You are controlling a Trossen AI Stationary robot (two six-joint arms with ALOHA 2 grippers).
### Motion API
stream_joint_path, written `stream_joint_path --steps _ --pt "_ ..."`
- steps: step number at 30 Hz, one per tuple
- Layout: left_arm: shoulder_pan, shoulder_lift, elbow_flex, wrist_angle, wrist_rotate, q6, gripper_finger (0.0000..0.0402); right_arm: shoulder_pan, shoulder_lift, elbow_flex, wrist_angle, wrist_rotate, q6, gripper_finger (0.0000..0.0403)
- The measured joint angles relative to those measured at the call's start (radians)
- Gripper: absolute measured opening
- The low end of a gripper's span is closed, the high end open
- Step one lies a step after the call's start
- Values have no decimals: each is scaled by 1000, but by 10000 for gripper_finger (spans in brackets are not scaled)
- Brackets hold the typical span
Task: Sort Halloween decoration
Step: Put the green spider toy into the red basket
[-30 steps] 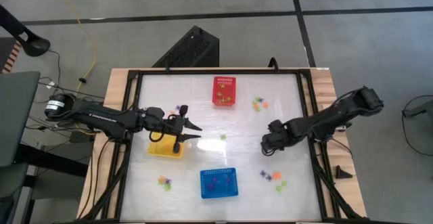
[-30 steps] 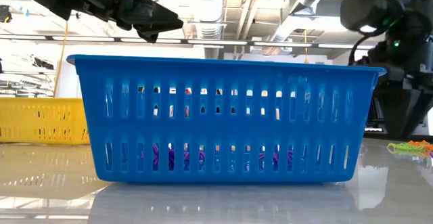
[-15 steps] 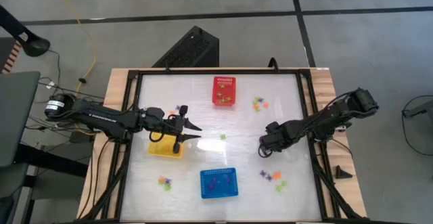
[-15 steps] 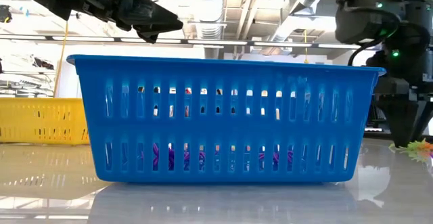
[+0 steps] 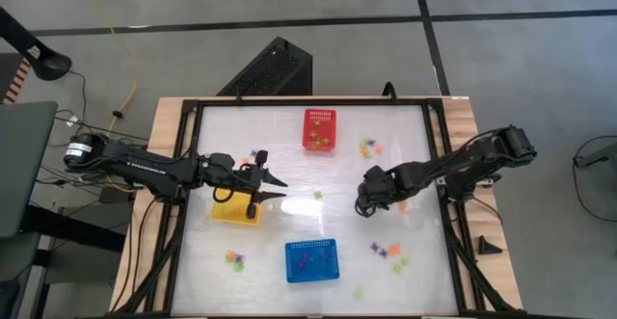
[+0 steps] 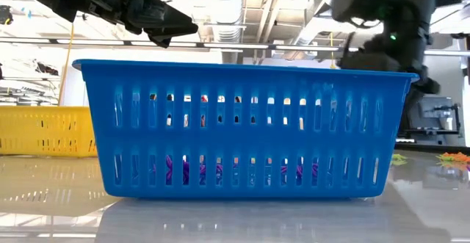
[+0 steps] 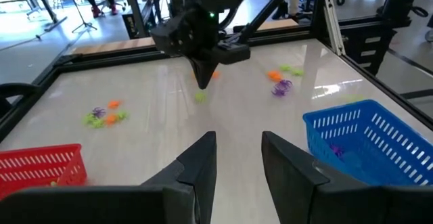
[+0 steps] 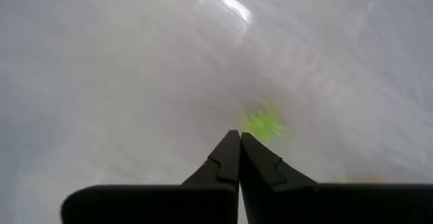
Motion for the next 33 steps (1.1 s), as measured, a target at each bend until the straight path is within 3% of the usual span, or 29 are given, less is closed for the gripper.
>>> stream_joint_path --steps 12,26,33 --pt "0 0 0 -6 0 0 108 14 5 80 -10 25 -46 25" --pt "0 0 0 -20 3 -4 108 -30 138 79 -102 -4 -103 222" --pt "0 0 1 -25 0 -4 108 -46 149 79 -123 -31 -154 248"
